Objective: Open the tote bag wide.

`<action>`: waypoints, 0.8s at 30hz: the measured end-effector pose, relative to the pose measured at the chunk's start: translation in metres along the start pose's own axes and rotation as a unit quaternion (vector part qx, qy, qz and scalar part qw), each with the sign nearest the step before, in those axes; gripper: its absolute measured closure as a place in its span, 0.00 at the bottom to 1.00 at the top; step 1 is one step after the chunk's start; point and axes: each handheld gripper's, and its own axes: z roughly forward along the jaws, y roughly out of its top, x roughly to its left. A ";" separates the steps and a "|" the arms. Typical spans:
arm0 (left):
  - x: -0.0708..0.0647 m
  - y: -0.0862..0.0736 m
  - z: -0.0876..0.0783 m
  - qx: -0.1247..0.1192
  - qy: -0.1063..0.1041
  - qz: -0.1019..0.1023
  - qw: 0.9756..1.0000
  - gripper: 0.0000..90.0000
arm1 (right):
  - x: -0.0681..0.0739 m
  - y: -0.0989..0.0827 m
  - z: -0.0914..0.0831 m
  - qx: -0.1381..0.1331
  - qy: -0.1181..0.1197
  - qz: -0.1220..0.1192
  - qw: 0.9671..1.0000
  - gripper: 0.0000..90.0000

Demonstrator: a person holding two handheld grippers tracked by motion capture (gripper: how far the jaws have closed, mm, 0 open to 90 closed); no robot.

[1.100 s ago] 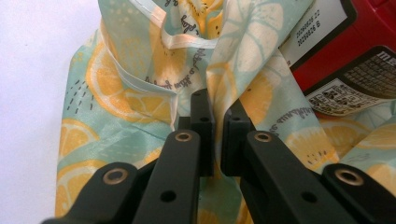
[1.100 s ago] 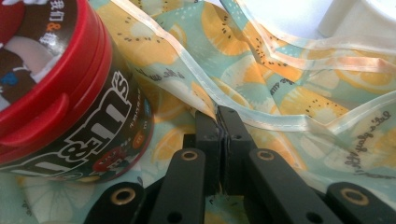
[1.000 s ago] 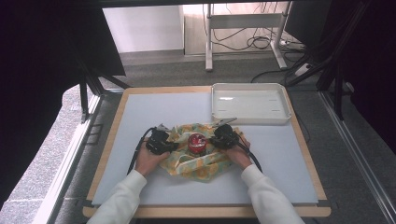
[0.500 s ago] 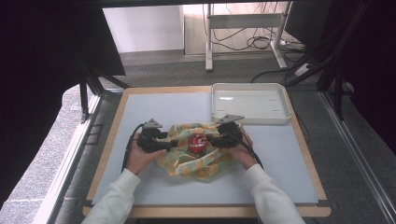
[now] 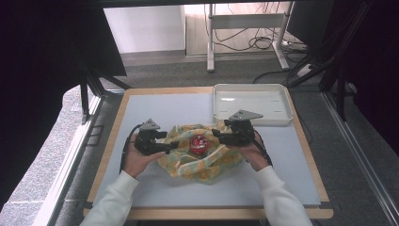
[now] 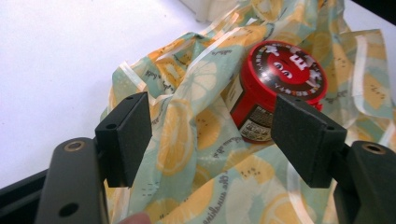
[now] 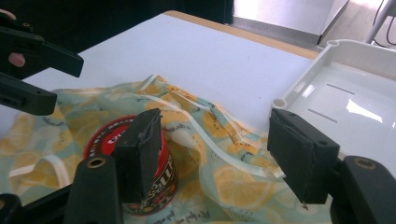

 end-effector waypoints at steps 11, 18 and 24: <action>-0.005 -0.003 -0.018 -0.014 -0.004 0.008 1.000 0.34 | 0.007 0.000 -0.019 0.002 0.026 -0.001 1.000 0.39; -0.005 -0.006 -0.019 -0.008 -0.006 0.009 1.000 0.36 | 0.013 -0.004 -0.023 0.012 0.041 -0.004 0.999 0.39; -0.006 -0.004 -0.013 -0.002 -0.012 0.014 1.000 0.44 | 0.015 -0.006 -0.023 0.018 0.053 -0.003 0.998 0.46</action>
